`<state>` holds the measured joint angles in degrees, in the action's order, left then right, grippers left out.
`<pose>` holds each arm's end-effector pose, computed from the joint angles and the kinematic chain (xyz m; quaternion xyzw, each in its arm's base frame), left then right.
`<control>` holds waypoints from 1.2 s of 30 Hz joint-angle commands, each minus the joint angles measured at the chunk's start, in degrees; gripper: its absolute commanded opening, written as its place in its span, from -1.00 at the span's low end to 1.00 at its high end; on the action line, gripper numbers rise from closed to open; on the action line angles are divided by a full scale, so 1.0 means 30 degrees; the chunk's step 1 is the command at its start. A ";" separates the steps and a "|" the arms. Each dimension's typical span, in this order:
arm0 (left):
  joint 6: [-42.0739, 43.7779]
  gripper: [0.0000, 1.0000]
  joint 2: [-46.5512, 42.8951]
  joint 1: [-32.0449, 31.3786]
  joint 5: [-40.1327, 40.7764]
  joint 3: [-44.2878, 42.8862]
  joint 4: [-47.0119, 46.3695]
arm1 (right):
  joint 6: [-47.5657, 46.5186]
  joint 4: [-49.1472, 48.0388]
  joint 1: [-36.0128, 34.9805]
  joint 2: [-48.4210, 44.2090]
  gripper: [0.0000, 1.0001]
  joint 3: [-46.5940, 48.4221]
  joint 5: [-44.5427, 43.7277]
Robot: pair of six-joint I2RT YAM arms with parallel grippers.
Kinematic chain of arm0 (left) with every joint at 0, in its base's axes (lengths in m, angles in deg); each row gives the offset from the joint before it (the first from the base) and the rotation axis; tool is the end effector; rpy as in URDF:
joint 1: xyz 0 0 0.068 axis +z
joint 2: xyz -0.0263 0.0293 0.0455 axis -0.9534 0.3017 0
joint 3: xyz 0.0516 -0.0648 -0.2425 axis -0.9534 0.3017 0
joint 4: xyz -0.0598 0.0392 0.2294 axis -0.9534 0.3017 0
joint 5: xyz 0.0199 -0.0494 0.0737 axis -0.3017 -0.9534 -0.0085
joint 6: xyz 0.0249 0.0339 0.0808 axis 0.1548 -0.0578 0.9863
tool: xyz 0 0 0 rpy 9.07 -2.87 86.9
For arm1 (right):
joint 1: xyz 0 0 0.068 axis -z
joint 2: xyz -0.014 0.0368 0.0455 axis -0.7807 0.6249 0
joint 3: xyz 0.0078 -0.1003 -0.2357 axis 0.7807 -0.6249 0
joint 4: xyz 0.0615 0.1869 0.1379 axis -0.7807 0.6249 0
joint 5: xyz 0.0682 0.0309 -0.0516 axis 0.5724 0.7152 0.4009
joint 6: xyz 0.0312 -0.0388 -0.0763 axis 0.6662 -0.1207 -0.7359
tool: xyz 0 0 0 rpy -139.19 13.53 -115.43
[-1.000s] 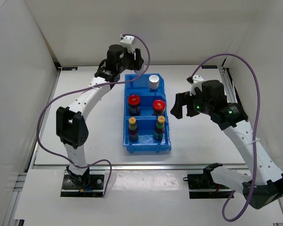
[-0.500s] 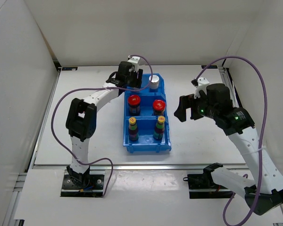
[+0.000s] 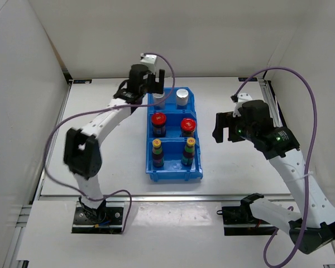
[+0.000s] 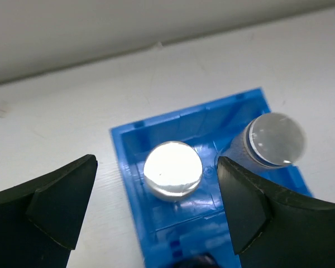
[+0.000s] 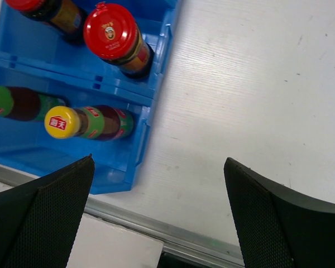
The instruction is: Organize the condiment bottles
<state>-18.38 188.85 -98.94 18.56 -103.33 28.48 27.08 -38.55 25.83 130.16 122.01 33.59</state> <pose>0.4308 -0.2003 0.2829 0.1221 0.8258 -0.0787 0.5449 0.1960 0.0888 0.3406 -0.1008 0.8849 0.1202 0.4385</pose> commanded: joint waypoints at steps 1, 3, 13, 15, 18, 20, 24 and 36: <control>0.0537 0.98 -0.7085 -0.0131 0.1461 0.1339 -0.0873 | 0.0441 0.0113 0.0091 0.0090 1.00 0.0327 -0.1471; 0.1296 0.98 -0.9116 -0.0131 0.1811 0.4052 -0.1081 | 0.0616 -0.0177 0.0091 0.0090 1.00 0.0153 -0.1474; 0.3057 0.98 -2.1803 -0.0131 0.3894 1.6485 -0.0325 | 0.1173 -0.2612 0.0091 -0.1550 1.00 -0.1957 -0.1677; 0.3291 0.98 -2.4469 -0.0131 0.4068 1.8096 -0.0143 | 0.1173 -0.2612 0.0091 -0.1374 1.00 -0.1609 -0.2029; 0.3820 0.98 -2.7773 -0.0131 0.4070 2.1115 0.0031 | 0.1173 -0.2612 0.0091 -0.0906 1.00 -0.1314 -0.2613; 0.3356 0.98 -2.9275 -0.0131 0.4070 2.2728 0.0761 | 0.1173 -0.2612 0.0091 -0.0732 1.00 -0.1314 -0.2877; 0.3906 0.98 -3.2673 -0.0131 0.3865 2.4429 -0.0666 | 0.1173 -0.2990 0.0091 -0.0730 1.00 -0.2045 -0.4254; 0.3059 0.98 -3.0839 -0.0131 0.5240 2.5079 -0.1842 | 0.1437 -0.3549 0.0266 -0.1167 1.00 -0.3394 -0.4755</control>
